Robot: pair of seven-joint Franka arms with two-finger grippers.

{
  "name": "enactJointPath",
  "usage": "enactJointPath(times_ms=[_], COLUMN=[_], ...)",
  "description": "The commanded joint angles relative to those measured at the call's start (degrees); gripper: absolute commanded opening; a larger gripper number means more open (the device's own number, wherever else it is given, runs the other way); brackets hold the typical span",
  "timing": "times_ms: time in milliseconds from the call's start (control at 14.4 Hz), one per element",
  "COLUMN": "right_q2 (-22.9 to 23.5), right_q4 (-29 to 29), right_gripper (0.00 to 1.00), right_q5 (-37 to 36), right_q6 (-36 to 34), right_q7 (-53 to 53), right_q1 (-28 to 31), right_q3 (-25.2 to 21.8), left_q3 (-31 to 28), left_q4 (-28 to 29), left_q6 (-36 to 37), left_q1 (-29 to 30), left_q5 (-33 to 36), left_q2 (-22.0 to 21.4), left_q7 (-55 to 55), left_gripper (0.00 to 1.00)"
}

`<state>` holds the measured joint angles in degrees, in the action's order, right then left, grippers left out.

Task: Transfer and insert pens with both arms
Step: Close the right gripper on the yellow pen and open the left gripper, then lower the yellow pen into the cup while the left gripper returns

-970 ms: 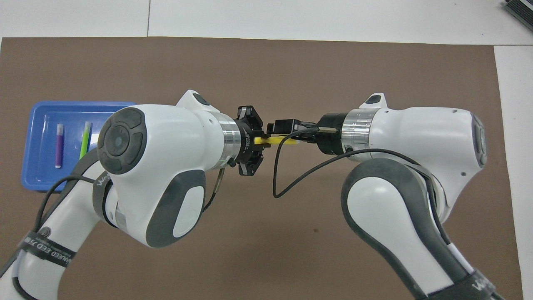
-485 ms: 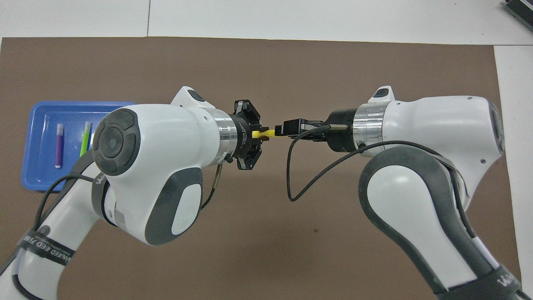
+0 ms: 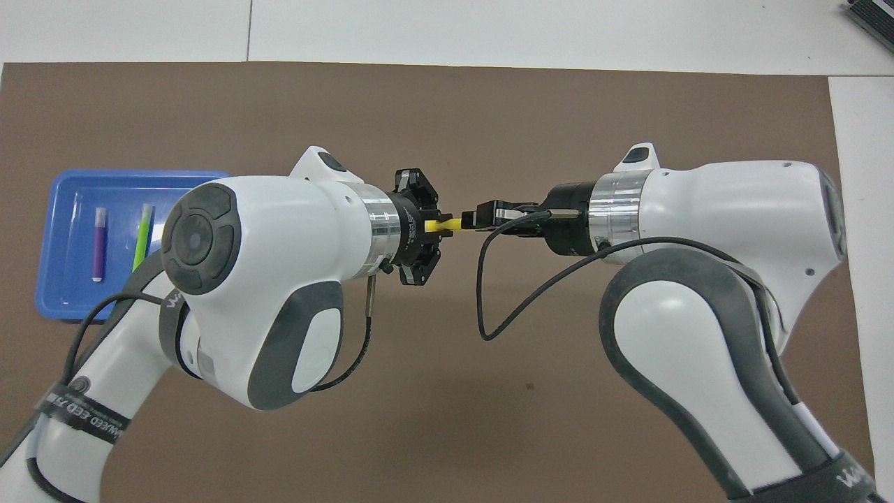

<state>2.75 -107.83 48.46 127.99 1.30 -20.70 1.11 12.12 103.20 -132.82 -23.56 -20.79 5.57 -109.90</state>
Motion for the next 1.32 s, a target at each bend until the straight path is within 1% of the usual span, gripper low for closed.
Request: enactJointPath(times_ms=[0, 139, 277, 347, 485, 693, 901, 1040, 1109, 1248], right_q2=[0.2, 0.1, 0.1, 0.0, -0.1, -0.5, -1.4, -1.9, -2.0, -2.7], right_q4=[-0.2, -0.2, -0.2, -0.1, 1.4, 2.5, 2.5, 2.4, 2.4, 1.7], right_gripper=[0.00, 0.00, 0.00, 0.00, 0.00, 0.00, 0.00, 0.00, 0.00, 0.00], right_q5=[0.2, 0.2, 0.0, -1.9, -8.3, -19.2, -29.4, -34.8, -37.4, -44.0], right_q6=[-0.4, -1.2, -2.3, -2.6, -4.8, -8.7, -12.5, -14.9, -15.7, -17.8], right_q7=[1.5, 1.4, 1.4, 1.4, 1.3, 1.6, 1.3, 1.3, 1.3, 1.3], right_q1=[0.4, 0.6, 0.9, 1.0, 1.7, 4.8, 5.8, 7.7, 8.0, 8.6], right_q3=[0.0, 0.0, -0.1, -0.1, -0.6, -0.6, -0.7, -0.7, -0.7, -0.7], left_q3=[-0.3, -0.3, -0.3, -0.3, -0.5, -0.5, -0.4, -0.5, -0.5, -0.5], left_q4=[0.9, 0.8, 0.7, 0.7, 0.7, 0.5, 0.6, 0.6, 0.6, 0.6], left_q6=[-0.8, -0.5, 0.5, 1.6, 4.0, 6.7, 13.2, 17.9, 20.3, 23.8], left_q1=[-0.3, -0.3, -0.1, 0.1, 0.8, 3.6, 8.5, 11.4, 13.9, 17.7], left_q5=[-0.7, -0.7, -0.6, -0.6, -0.2, 0.1, 0.1, 0.1, 0.2, 1.8], left_q2=[-1.0, -1.0, -1.1, -1.4, -2.1, -3.1, -4.4, -5.6, -6.0, -6.9], left_q7=[0.4, 0.4, 0.1, 0.1, 0.2, 2.7, 13.9, 24.3, 29.1, 36.9], left_gripper=[0.00, 0.00, 0.99, 1.00, 1.00, 1.00, 1.00, 1.00, 1.00, 1.00])
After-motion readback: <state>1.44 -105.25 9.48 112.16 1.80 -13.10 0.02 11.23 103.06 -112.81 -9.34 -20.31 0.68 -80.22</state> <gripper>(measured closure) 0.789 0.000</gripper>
